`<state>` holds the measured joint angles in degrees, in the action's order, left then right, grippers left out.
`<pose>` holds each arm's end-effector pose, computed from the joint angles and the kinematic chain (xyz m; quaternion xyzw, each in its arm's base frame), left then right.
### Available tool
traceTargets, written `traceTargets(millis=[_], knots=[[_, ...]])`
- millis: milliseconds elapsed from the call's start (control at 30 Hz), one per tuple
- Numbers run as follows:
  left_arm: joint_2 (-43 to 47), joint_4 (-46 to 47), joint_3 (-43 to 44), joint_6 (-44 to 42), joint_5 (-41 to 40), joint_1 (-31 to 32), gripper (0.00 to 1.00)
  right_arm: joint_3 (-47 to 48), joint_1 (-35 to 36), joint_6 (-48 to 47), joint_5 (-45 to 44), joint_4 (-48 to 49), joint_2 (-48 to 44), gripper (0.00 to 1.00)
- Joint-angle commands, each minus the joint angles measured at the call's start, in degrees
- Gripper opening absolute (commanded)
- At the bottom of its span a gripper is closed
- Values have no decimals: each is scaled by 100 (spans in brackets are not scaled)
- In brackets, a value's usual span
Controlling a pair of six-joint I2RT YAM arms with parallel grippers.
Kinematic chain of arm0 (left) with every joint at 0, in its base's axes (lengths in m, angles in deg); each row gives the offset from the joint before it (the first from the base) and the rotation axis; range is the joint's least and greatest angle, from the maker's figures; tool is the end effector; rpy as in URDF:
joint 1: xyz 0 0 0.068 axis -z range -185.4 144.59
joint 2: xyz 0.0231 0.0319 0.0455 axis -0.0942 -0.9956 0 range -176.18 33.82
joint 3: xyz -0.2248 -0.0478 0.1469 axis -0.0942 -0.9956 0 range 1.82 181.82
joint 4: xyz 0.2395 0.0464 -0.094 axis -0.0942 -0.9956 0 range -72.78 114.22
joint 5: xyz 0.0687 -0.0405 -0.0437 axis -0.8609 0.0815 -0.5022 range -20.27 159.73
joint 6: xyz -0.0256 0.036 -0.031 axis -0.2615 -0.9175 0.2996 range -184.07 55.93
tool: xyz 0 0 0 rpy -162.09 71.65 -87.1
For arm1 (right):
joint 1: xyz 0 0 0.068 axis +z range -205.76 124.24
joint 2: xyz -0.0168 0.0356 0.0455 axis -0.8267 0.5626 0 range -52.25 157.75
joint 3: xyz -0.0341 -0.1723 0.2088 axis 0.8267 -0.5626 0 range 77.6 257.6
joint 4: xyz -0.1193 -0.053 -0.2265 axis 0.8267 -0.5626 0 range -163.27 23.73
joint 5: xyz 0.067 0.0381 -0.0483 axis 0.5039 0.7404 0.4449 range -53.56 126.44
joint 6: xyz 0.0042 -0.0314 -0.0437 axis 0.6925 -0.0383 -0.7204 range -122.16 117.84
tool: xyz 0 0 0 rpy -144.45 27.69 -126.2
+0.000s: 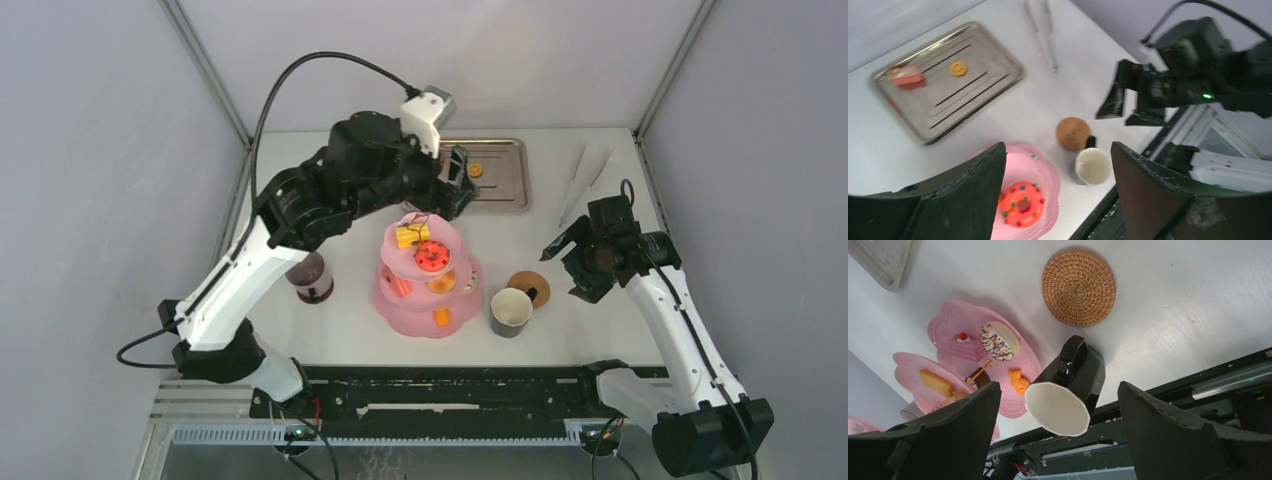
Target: Serve the afternoon tea
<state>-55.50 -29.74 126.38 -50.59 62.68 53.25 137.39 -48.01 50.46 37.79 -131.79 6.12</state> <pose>0.1526 -0.2419 0.5327 0.2785 0.7627 -0.3020 0.4996 0.1710 0.0242 0.3057 0.3695 0.9017 0.1226 0.1879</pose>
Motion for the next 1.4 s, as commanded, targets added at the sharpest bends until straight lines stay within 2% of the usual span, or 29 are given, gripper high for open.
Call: traceTargets(millis=[0, 367, 733, 1000, 1067, 1100, 1200, 1367], knots=[[521, 186, -667, -30, -235, -667, 81, 64, 335, 852, -340, 43, 216, 94], [2036, 708, -2739, 225, -34, -1963, 81, -229, 808, 1141, -223, 352, 1029, 92], [2182, 772, -3263, 270, 231, -2196, 81, -686, 1222, 1613, 70, 900, 1775, 74], [2117, 810, -3448, 249, 290, -2215, 80, -723, 1296, 1716, -90, 734, 1828, 50], [2104, 854, -3504, 258, 322, -2219, 80, -723, 1308, 1792, -125, 657, 1806, 32], [2091, 861, -3517, 254, 338, -2218, 80, -723, 1308, 1836, -113, 627, 1801, 18], [2068, 835, -3513, 244, 358, -2218, 80, -704, 1238, 1952, 54, 546, 1771, 2], [2085, 791, -3474, 190, 385, -2218, 79, -328, 1135, 2295, 7, -104, 1652, 0]])
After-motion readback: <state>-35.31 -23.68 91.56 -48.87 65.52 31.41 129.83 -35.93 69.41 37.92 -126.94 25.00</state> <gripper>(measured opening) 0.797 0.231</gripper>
